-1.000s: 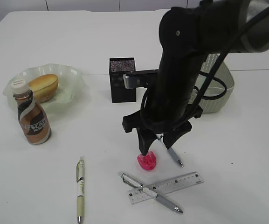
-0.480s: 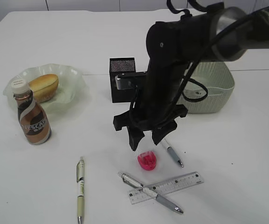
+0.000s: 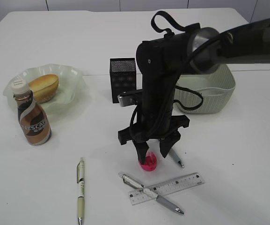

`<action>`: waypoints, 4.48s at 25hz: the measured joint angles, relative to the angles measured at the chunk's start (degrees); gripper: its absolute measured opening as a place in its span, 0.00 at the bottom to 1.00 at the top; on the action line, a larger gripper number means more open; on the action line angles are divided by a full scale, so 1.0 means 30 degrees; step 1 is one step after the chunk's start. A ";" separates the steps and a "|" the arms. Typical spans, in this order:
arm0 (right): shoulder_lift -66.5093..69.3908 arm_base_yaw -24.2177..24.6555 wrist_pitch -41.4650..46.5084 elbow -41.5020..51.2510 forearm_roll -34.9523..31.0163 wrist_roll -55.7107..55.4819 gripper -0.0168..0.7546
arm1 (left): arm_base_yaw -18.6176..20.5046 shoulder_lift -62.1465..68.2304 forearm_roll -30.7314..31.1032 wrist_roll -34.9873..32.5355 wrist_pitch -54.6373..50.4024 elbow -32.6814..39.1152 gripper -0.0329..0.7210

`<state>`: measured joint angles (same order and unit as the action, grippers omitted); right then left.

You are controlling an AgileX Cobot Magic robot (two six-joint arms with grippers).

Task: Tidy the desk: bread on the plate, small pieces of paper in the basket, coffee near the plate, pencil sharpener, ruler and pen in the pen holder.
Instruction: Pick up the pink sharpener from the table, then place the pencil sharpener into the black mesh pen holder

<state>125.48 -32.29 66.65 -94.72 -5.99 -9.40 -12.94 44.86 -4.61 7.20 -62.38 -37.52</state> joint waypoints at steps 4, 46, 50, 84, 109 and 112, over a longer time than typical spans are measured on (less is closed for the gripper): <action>0.0120 0.0000 -0.0071 0.0000 0.0000 0.0000 0.59 | 0.0000 -0.0047 0.0073 0.0000 0.0000 0.0000 0.56; 0.1140 0.0000 -0.1441 -0.0029 -0.0159 -0.0042 0.59 | 0.0000 -0.0047 0.0408 0.0000 -0.0272 0.0000 0.56; 0.1140 0.0000 -0.1395 -0.0029 -0.0159 -0.0042 0.59 | 0.0000 -0.0047 0.0408 0.0000 -0.0268 0.0000 0.56; 0.1140 0.0000 0.0146 -0.8667 0.2339 -0.0042 0.43 | 0.0000 -0.0047 0.0445 0.0000 -0.0268 0.0000 0.56; 0.2692 0.1030 -1.1294 -0.9128 0.5868 -0.0870 0.43 | 0.0000 -0.0047 0.0914 0.0000 -0.0268 0.0000 0.56; 0.3032 0.1227 -1.1884 -0.9128 0.5900 -0.0883 0.43 | 0.0000 -0.0047 0.1027 0.0000 -0.0268 0.0000 0.56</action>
<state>134.58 -28.61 31.00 -122.11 11.71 -12.05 -12.94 44.72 -1.53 7.20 -63.18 -37.52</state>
